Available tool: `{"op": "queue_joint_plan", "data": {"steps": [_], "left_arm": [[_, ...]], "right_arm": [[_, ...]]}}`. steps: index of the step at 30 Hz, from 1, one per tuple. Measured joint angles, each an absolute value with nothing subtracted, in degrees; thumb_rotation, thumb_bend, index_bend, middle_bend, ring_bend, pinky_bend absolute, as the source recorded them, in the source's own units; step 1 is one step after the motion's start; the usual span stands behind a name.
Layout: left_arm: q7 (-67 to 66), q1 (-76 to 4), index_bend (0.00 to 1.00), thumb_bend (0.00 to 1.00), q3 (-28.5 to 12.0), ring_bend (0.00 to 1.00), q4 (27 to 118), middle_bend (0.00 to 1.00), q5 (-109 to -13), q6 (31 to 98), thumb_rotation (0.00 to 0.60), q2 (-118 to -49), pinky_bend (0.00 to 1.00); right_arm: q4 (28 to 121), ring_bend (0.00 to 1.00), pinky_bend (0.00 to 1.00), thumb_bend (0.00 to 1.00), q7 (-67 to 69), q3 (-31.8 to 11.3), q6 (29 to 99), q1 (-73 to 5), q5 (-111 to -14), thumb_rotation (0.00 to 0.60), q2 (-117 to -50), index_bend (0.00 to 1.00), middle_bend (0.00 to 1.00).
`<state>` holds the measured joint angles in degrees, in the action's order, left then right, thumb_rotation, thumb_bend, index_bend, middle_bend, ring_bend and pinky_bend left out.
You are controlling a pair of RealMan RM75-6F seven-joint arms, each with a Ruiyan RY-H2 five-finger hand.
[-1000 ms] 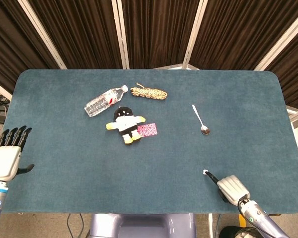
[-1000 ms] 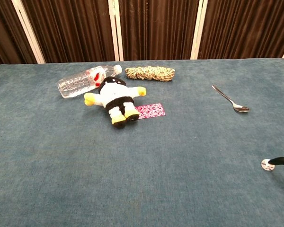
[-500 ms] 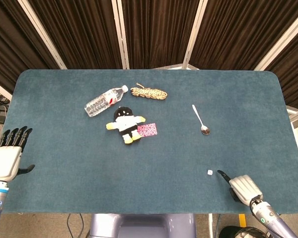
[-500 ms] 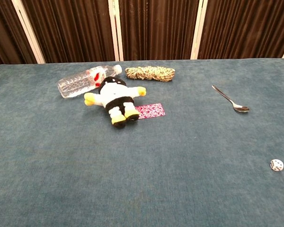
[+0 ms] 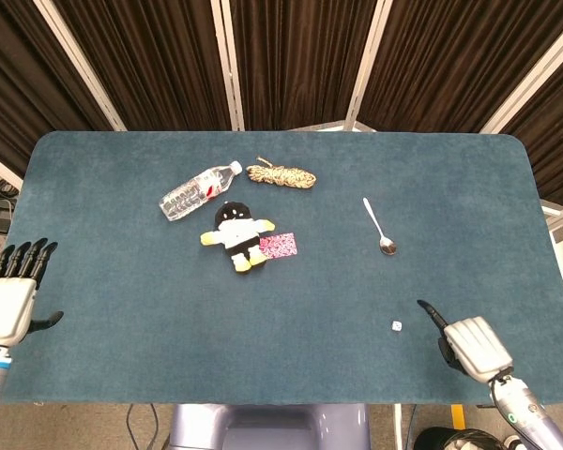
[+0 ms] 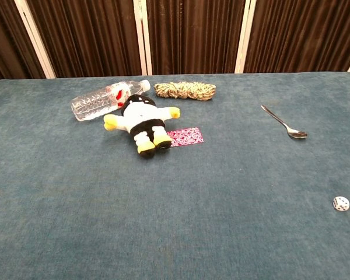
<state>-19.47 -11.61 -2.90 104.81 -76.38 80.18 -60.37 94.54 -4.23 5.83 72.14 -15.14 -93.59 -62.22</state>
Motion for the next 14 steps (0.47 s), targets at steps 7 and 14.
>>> {"op": "queue_joint_plan", "data": {"steps": [7, 14], "left_arm": [[-17.53, -8.87, 0.0, 0.0, -1.29, 0.0, 103.83, 0.0, -78.71, 83.1, 0.6, -59.64, 0.0], [-17.64, -6.84, 0.0, 0.0, -0.26, 0.0, 103.97, 0.0, -81.4, 86.03, 0.6, -59.5, 0.0]], "right_arm": [[99.49, 0.0, 0.0, 0.0, -4.94, 4.06, 83.48, -10.96, -97.49, 0.6, -59.34, 0.0, 0.0], [98.72, 0.0, 0.0, 0.0, -11.9, 2.41, 86.9, -8.37, -96.63, 0.6, -61.09, 0.0, 0.0]]}}
